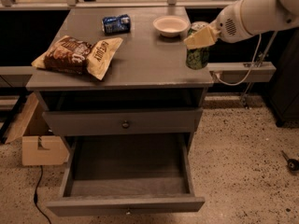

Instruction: Pick green can from middle drawer and place on counter

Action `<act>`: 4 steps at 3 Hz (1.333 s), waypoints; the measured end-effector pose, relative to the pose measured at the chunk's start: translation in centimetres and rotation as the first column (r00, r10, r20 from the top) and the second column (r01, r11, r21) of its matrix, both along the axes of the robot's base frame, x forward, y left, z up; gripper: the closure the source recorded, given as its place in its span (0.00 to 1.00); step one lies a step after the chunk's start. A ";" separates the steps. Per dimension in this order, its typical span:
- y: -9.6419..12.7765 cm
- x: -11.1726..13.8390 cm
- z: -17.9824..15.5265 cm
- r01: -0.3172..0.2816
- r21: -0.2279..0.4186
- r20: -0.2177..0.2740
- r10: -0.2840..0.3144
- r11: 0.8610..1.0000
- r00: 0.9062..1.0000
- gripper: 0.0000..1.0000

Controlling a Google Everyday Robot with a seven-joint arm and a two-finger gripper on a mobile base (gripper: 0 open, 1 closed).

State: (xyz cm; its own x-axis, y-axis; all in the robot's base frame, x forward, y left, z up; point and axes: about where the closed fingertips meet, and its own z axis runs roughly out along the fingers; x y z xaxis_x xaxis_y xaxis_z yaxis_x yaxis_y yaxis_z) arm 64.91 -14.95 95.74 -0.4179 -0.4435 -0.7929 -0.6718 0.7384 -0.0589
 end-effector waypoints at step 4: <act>0.5 11.5 -5.4 0.226 0.008 -0.049 -0.225 0.974 0.973 1.00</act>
Offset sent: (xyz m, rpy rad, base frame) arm 0.1141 -0.0057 -0.0260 0.0055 0.0956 -0.2428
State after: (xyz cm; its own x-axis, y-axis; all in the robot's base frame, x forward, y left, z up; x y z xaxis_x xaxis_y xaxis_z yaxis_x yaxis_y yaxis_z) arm 76.38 -14.50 90.32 -0.5432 -0.3233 -0.7748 -0.4899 0.8716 -0.0202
